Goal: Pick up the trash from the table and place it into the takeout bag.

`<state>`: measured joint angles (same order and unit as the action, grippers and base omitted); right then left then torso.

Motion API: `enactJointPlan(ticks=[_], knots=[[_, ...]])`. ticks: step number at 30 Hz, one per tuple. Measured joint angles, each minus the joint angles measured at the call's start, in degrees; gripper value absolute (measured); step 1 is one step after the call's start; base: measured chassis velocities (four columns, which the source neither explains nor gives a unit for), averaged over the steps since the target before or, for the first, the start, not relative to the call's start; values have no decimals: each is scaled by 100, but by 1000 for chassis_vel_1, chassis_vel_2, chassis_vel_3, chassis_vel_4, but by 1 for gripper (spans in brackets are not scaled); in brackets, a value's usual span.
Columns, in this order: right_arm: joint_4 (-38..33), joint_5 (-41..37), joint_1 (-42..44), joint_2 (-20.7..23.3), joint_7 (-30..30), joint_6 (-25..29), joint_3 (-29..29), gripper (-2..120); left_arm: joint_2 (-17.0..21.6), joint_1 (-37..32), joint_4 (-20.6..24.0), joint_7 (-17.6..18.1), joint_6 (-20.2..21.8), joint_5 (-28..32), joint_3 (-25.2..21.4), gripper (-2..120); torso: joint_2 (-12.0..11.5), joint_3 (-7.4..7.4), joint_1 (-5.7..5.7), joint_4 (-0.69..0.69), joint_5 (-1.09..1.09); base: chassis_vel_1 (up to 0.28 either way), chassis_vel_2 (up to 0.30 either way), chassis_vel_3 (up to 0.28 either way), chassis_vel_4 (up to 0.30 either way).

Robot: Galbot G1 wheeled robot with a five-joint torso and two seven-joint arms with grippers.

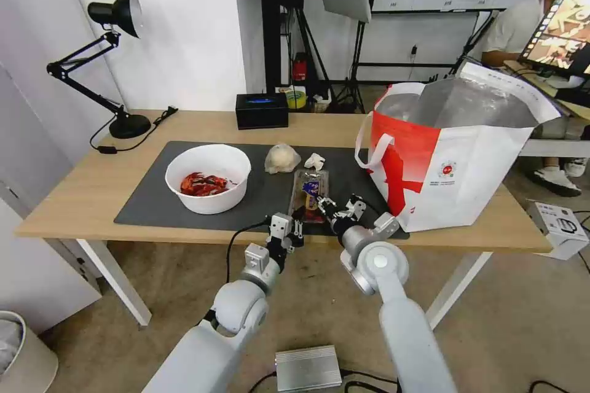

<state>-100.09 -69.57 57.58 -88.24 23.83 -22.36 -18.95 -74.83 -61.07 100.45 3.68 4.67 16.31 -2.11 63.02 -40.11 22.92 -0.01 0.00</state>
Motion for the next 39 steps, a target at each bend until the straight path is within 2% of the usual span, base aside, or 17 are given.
enactJointPlan(ticks=[1,2,3,5,9,10,12,13,15,19,21,23,26,28,29,34,39], knots=[[-8,2,1,0,-1,5,2,2,1,-7,7,1,-5,14,-10,0,0,0,0,0,0,0,0,0,0],[-13,7,3,0,-1,9,3,0,6,-14,21,4,-9,44,-19,4,0,0,0,0,0,0,0,0,0],[-13,7,3,0,-1,9,3,0,6,-14,21,4,-9,44,-19,4,0,0,0,0,0,0,0,0,0],[-30,58,16,0,-11,37,13,0,18,-31,103,13,-16,130,-58,15,0,0,0,0,0,0,0,0,0],[-81,153,54,20,-46,125,43,0,90,-83,340,48,-3,325,-165,28,0,0,0,1,-1,0,0,0,0],[-81,153,54,20,-46,125,43,0,90,-83,340,48,-3,325,-165,28,0,0,0,1,-1,0,0,0,0],[-172,219,96,69,-69,165,61,0,232,-194,562,48,12,494,-318,38,0,0,0,1,-1,0,0,0,0],[-172,219,96,69,-69,165,61,0,232,-194,562,48,12,494,-318,38,0,0,0,1,-1,0,0,0,0],[-253,270,139,150,-131,200,74,0,351,-367,756,104,69,741,-485,50,0,0,0,0,0,0,0,0,0],[-325,429,185,252,-281,238,87,0,398,-600,893,158,97,867,-682,60,0,0,0,0,0,0,0,0,0],[-426,728,225,364,-484,269,141,0,397,-814,965,164,100,861,-877,72,0,1,0,0,0,0,0,0,0],[-479,934,259,418,-622,289,169,0,381,-900,981,167,97,843,-949,75,0,0,0,-1,0,0,0,0,0],[-845,1616,549,647,-1050,370,166,0,346,-1011,988,169,92,782,-1047,91,0,1,0,0,0,0,0,0,0],[-908,1711,605,684,-1096,380,149,0,346,-1011,983,169,92,780,-1046,93,0,1,0,1,0,0,0,0,0],[-1064,1998,773,786,-1235,448,96,0,350,-1011,967,174,92,777,-1046,98,0,1,0,1,-1,0,0,0,0],[-1450,2981,1225,1162,-1794,784,9,0,367,-1146,1035,174,84,777,-1197,100,1,1,0,2,0,0,0,0,0],[-1853,3129,1472,1392,-1990,914,-86,0,370,-1354,1145,173,87,768,-1449,100,1,1,0,1,0,0,0,0,0]])
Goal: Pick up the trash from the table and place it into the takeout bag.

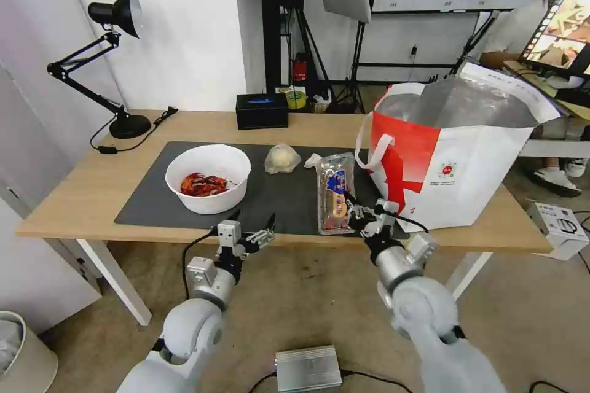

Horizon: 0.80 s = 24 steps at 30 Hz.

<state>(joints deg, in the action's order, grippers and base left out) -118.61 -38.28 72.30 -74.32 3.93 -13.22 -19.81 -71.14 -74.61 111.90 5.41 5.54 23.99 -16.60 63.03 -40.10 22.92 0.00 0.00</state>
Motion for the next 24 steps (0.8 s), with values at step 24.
enactJointPlan(ticks=[24], knots=[[-1491,-169,517,1315,-696,1329,-1922,0,41,-748,493,-51,-40,22,-1084,100,0,0,0,0,1,0,0,0,0]])
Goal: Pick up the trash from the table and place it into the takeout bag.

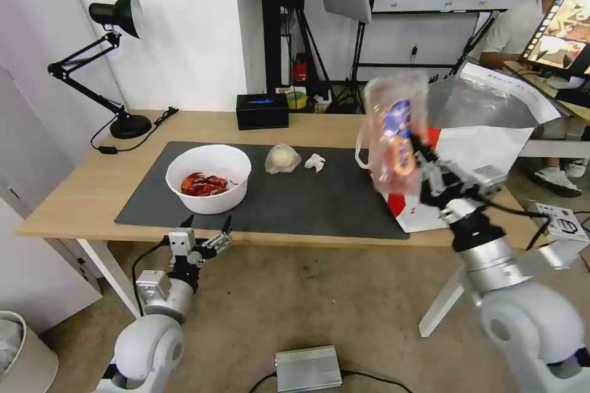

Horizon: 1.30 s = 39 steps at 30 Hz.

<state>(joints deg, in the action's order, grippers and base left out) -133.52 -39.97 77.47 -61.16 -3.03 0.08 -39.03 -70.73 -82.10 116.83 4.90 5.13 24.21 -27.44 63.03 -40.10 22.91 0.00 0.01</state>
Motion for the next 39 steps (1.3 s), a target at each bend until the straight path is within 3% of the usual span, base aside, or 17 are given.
enactJointPlan(ticks=[5,8,12,15,21,24,28,32,39], knots=[[38,-457,-105,297,168,-19,-346,0,-5,-23,41,-1,-1,2,-21,100,0,0,0,0,0,0,0,0,0],[131,-1182,-298,669,544,-233,-755,0,-14,-33,72,-2,-2,2,-33,100,-1,0,0,0,0,0,0,0,0],[185,-1539,-433,812,787,-377,-860,0,-23,-41,79,-3,-4,2,-38,100,-1,0,0,0,1,0,0,0,0],[364,-2267,-925,1051,1539,-758,-865,0,-66,-70,116,-5,-11,1,-63,100,-1,-1,0,0,0,0,0,0,0],[725,-3183,-1615,1246,2216,-1154,-818,0,-86,-88,168,-8,-14,0,-86,100,-1,-1,0,0,0,0,0,0,0],[1112,-4070,-2266,1405,2885,-1315,-671,0,-106,-87,182,-23,-14,-2,-86,100,-1,-1,1,-1,-1,0,0,0,0],[1347,-4520,-2619,1443,3285,-1389,-523,0,-122,-88,180,-74,-14,-20,-83,100,-1,-1,0,-1,-1,0,0,0,0],[1643,-5454,-3085,1367,4200,-1521,-324,0,-154,-114,161,-113,-14,-44,-58,100,-1,-1,1,-1,0,0,0,0,0],[1890,-6351,-3423,1223,5295,-1671,-170,0,-183,-131,117,-117,-17,-101,-21,100,-1,-1,1,0,0,0,0,0,0]])
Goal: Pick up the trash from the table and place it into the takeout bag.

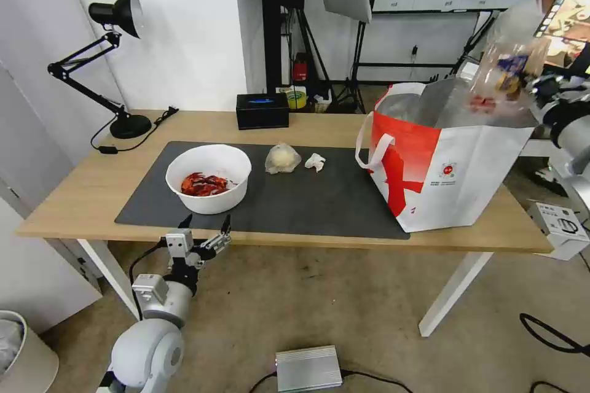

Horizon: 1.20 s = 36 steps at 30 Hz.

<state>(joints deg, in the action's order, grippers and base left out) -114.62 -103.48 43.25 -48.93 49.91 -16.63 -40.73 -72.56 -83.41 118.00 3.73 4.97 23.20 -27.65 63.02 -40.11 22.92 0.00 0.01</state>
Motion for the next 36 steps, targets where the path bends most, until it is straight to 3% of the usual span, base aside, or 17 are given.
enactJointPlan(ticks=[6,13,16,18,21,26,27,29,32,35,36], knots=[[182,-444,-314,-157,436,1,57,0,-66,-71,-58,-28,-70,-128,81,100,0,0,0,-1,-1,0,0,0,0],[180,-467,-373,-204,464,3,84,6,-57,-60,-55,-29,-74,-137,82,100,0,0,0,0,-1,0,0,0,0],[162,-443,-307,-205,455,2,63,21,-43,-56,-45,-30,-74,-128,49,100,0,1,0,0,-1,0,0,0,0],[162,-443,-307,-205,455,2,63,21,-43,-56,-45,-30,-74,-128,49,100,0,1,0,0,-1,0,0,0,0],[93,-389,-189,-207,419,0,35,39,-52,-62,-35,-30,-75,-114,42,100,0,1,0,0,-1,0,0,0,0],[48,-369,-141,-222,403,0,19,48,-63,-65,-23,-29,-76,-112,43,100,0,1,0,0,-1,0,0,0,0],[24,-301,-103,-236,352,0,17,60,-66,-70,-11,-29,-77,-108,43,100,1,1,0,0,-1,0,0,0,0],[18,-272,-90,-239,326,0,16,62,-66,-72,-6,-30,-77,-106,42,100,0,1,0,0,-1,0,0,0,0],[-6,-177,-33,-253,209,4,14,76,-67,-78,11,-30,-78,-100,39,100,0,1,0,0,-1,0,0,0,0],[-23,-113,2,-260,100,11,8,79,-68,-80,16,-30,-79,-98,35,100,0,1,0,0,-1,0,0,0,0],[-47,-23,47,-268,-47,24,1,91,-69,-83,24,-30,-79,-97,30,100,1,1,0,0,-1,0,0,0,0]])
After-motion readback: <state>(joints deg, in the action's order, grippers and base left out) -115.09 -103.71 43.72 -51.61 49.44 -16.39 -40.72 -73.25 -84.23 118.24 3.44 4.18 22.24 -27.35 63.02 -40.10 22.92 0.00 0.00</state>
